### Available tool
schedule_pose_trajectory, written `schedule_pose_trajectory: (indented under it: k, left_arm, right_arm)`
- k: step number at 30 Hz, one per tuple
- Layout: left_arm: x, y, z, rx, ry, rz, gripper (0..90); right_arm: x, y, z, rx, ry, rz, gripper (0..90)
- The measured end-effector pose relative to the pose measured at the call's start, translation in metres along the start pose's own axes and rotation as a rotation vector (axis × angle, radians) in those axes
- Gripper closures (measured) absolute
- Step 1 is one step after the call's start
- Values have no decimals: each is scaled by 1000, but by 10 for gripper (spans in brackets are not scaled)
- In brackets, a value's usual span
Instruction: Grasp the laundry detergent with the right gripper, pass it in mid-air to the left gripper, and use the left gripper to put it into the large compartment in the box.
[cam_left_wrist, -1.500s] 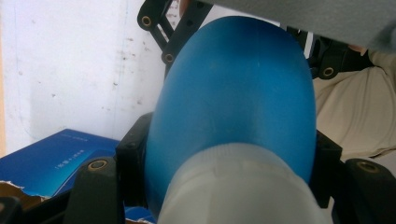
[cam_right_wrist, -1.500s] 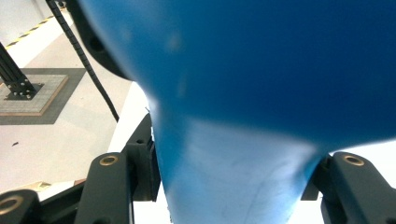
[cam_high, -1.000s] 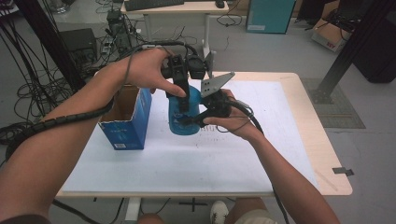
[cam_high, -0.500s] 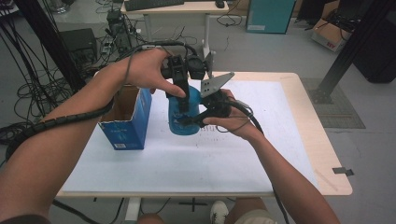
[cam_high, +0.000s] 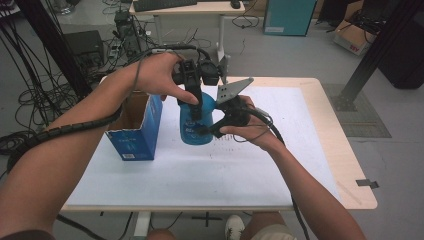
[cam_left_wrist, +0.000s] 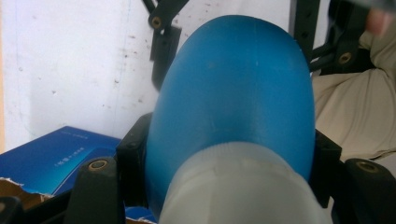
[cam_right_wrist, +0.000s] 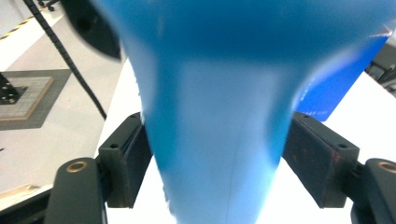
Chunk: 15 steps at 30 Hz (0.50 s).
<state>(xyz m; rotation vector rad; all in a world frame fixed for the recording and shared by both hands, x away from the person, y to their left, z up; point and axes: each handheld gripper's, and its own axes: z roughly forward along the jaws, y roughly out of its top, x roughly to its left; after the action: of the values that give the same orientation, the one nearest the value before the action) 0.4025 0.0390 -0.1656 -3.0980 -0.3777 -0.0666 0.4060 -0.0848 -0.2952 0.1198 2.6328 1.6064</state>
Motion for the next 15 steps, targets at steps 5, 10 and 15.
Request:
schedule_pose_trajectory:
  k: [5,10,15]
  left_arm:
    - [4,-3,-2,3,13,-32,361]
    - [10,-9,-6,5,24,-79,361]
    - [14,-13,-10,-5,11,-128,362]
  right_arm:
    - [-1,-6,-7,86,-37,54,131]
    - [0,-16,-24,167,-132,124,47]
    - [-1,-24,-38,210,-180,137,40]
